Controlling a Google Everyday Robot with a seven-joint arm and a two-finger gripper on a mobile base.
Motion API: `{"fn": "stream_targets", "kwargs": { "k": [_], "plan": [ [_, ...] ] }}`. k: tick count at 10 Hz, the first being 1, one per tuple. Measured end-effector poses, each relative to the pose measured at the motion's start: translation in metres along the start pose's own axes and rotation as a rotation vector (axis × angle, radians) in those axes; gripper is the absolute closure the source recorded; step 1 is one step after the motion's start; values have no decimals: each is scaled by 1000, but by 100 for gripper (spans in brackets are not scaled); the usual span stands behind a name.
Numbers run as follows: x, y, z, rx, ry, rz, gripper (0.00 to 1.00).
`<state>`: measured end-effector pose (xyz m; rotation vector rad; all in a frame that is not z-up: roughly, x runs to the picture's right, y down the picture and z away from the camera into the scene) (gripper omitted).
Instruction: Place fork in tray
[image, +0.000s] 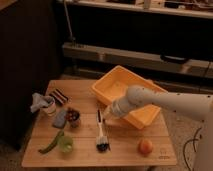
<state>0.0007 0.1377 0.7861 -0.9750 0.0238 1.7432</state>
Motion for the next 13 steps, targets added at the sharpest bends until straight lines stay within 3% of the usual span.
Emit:
{"fn": "stream_targets", "kwargs": {
  "k": [3,5,7,10,13],
  "plan": [
    [-6,20,-12,-4,0,-40,92],
    [-19,19,-21,6,-18,-31,92],
    [-29,34,-38,14,-47,-26,92],
    [-50,77,-94,25,-105,-32,92],
    [-67,105,-123,34,-155,-49,92]
  ]
}}
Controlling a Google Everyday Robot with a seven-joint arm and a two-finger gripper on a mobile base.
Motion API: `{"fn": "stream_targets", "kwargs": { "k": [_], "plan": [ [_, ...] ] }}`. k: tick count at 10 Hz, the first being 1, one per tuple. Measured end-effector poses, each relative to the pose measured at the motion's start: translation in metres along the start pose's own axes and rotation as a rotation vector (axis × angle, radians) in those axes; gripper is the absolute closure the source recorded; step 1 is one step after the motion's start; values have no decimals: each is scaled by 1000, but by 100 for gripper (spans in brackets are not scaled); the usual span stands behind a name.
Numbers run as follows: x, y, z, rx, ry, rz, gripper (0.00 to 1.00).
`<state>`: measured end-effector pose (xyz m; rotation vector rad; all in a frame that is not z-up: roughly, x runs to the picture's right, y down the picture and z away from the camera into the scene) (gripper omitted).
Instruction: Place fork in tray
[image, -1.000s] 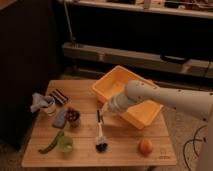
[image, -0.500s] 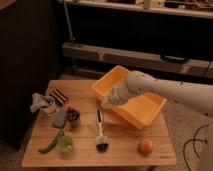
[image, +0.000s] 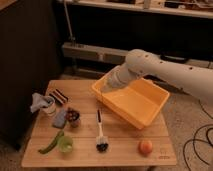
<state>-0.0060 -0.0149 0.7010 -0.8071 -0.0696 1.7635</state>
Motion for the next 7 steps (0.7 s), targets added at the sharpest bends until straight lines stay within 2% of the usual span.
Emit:
{"fn": "stream_targets", "kwargs": {
  "k": [2,7],
  "plan": [
    [-5,2,-1,6,-18,-5,92],
    [-5,1,-1,7,-18,-4,92]
  ]
}}
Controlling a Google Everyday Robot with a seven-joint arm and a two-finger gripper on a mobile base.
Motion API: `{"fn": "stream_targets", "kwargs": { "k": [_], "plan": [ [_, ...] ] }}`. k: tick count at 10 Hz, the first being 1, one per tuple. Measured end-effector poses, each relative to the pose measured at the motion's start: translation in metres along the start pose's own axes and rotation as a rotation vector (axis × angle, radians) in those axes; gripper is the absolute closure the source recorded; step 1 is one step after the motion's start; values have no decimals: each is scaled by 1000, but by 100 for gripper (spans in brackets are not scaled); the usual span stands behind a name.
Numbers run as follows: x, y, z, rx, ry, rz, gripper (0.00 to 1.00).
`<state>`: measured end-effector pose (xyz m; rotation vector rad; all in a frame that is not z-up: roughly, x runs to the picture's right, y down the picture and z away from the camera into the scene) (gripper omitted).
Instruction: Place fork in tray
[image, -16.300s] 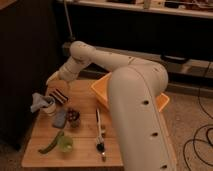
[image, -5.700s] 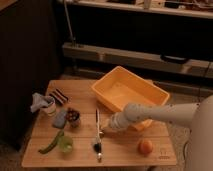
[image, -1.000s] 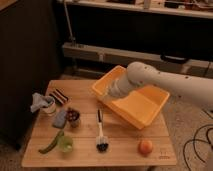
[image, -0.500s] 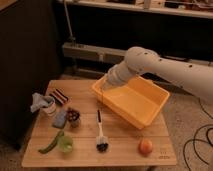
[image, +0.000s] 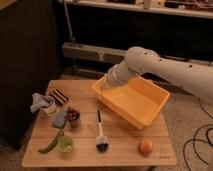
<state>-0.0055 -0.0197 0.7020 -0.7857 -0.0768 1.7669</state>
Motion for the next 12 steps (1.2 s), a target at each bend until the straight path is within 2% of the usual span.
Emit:
{"fn": "stream_targets", "kwargs": {
  "k": [3,5,7,10,12],
  "plan": [
    [-1,-1,0,-1,-1,3,92],
    [-11,-3,-10,-24,-40,-2,92],
    [-32,2,-36,-56,-91,-9,92],
    [-69,5,-89,-112,-180,8,92],
    [-79,-6,-108,-115,-233,35,92]
  ]
}}
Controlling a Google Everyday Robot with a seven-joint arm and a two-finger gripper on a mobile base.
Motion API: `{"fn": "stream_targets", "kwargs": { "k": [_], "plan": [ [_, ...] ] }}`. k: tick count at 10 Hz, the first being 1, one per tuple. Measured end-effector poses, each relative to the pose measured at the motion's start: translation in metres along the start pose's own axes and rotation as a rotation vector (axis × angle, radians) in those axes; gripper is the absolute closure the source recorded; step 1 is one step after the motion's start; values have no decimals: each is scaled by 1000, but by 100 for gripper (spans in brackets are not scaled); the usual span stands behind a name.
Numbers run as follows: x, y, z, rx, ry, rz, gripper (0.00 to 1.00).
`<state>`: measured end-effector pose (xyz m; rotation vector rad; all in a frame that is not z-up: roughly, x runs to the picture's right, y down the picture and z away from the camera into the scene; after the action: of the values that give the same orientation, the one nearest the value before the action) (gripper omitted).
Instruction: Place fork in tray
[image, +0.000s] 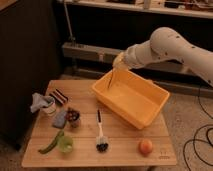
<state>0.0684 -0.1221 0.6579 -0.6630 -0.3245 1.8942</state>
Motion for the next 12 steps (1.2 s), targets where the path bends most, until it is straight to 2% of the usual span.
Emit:
{"fn": "stream_targets", "kwargs": {
  "k": [2,3,5,8,10,12],
  "plan": [
    [-7,-27,-11,16,-47,38,92],
    [-6,-42,-9,27,-63,51,92],
    [-2,-68,7,54,-80,66,92],
    [-12,-108,23,124,-118,105,92],
    [-22,-134,27,128,-140,177,92],
    [-24,-143,35,98,-142,232,92]
  ]
}}
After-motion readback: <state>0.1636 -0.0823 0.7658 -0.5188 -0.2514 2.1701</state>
